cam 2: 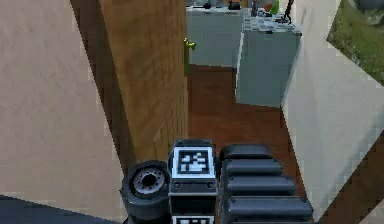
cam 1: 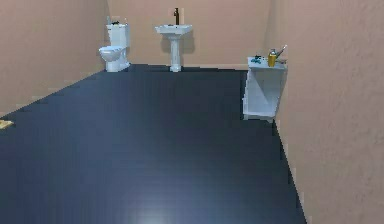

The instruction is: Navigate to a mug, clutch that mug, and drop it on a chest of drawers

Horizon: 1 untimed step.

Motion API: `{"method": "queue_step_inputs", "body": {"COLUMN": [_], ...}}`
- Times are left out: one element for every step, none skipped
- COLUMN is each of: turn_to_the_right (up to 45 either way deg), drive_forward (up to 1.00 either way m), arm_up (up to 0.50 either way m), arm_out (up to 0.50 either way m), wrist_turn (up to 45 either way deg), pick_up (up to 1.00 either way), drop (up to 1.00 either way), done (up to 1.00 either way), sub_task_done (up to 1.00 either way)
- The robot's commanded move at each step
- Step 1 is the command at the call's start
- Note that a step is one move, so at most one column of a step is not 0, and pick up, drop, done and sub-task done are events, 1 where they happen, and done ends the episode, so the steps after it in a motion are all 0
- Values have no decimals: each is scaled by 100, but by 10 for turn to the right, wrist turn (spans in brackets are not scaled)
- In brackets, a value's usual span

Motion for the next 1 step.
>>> {"method": "queue_step_inputs", "body": {"turn_to_the_right": [0], "drive_forward": [100], "arm_up": [0], "arm_out": [0], "wrist_turn": [0], "pick_up": [0], "drop": [0], "done": [0], "sub_task_done": [0]}}
